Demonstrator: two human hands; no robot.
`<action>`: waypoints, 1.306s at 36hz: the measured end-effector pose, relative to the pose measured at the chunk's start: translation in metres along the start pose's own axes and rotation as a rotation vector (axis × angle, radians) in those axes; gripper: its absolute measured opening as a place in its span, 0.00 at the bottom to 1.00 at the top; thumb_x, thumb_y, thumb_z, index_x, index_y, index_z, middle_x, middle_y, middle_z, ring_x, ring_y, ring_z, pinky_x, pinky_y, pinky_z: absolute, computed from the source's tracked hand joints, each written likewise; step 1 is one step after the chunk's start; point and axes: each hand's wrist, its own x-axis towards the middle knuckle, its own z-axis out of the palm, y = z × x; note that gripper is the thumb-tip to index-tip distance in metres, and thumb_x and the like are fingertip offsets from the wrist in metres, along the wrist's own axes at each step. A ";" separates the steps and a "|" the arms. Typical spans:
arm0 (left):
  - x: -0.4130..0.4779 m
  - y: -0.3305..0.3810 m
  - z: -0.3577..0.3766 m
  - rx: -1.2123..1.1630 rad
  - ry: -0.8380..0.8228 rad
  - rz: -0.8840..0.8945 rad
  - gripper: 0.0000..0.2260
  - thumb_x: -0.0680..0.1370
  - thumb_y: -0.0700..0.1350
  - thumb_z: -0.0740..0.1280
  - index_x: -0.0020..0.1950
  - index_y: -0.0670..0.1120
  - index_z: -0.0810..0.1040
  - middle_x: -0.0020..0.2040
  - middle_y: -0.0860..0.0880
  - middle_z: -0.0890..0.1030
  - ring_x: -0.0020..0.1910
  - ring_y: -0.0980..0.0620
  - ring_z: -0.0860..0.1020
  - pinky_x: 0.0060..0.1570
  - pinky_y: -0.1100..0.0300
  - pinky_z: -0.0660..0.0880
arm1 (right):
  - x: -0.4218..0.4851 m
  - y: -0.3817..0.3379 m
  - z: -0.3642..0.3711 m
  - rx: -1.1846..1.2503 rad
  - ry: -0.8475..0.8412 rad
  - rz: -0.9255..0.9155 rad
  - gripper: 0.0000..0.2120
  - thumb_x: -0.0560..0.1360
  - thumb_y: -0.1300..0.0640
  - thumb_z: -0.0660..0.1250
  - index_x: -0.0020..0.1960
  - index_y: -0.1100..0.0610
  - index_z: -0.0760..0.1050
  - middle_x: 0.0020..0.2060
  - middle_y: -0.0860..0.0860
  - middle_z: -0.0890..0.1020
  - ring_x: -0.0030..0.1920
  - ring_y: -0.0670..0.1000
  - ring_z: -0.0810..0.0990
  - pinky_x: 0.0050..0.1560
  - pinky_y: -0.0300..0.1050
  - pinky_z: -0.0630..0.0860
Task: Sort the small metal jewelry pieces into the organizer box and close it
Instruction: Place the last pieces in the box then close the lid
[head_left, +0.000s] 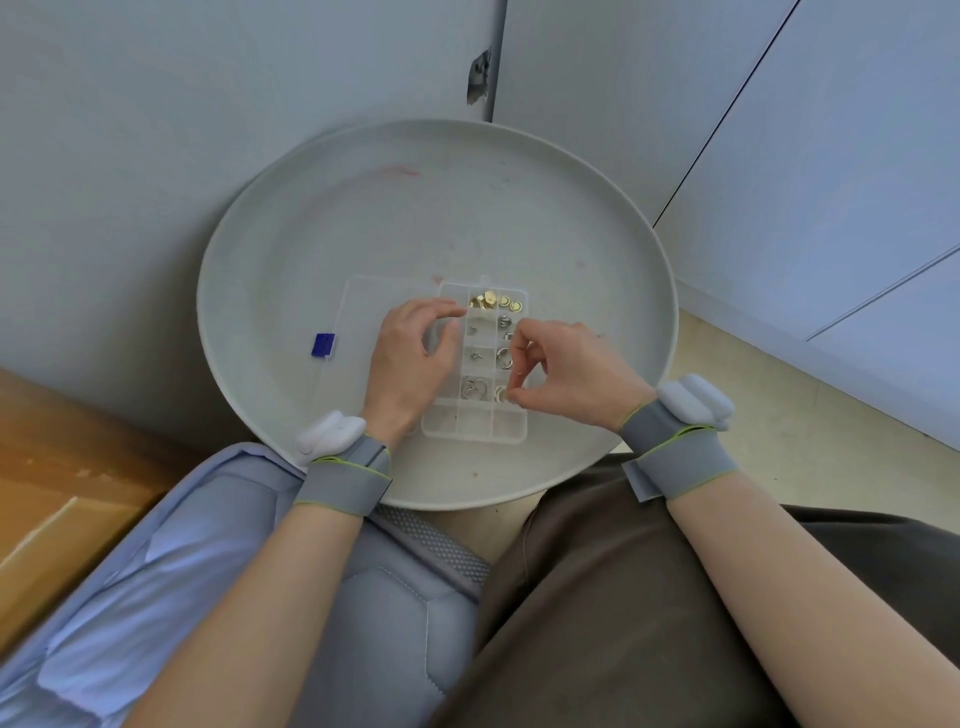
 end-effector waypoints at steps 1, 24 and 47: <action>0.000 0.000 0.000 -0.001 -0.001 0.000 0.09 0.77 0.42 0.64 0.54 0.48 0.81 0.56 0.53 0.79 0.59 0.57 0.72 0.57 0.79 0.59 | 0.000 0.000 0.000 0.022 0.001 0.002 0.13 0.65 0.56 0.71 0.38 0.48 0.67 0.34 0.40 0.82 0.35 0.38 0.71 0.45 0.48 0.76; 0.003 -0.014 0.004 0.041 -0.010 0.024 0.15 0.73 0.33 0.62 0.55 0.47 0.80 0.58 0.52 0.78 0.59 0.52 0.72 0.62 0.62 0.65 | 0.002 0.057 -0.020 -0.099 0.484 0.385 0.10 0.70 0.63 0.63 0.46 0.50 0.78 0.46 0.47 0.83 0.53 0.55 0.73 0.51 0.46 0.67; 0.003 -0.014 0.004 0.032 -0.009 0.042 0.15 0.74 0.35 0.63 0.57 0.47 0.79 0.60 0.52 0.78 0.57 0.62 0.68 0.67 0.46 0.64 | 0.002 0.059 -0.021 -0.333 0.318 0.498 0.07 0.76 0.52 0.64 0.46 0.51 0.81 0.47 0.50 0.80 0.58 0.57 0.68 0.56 0.52 0.60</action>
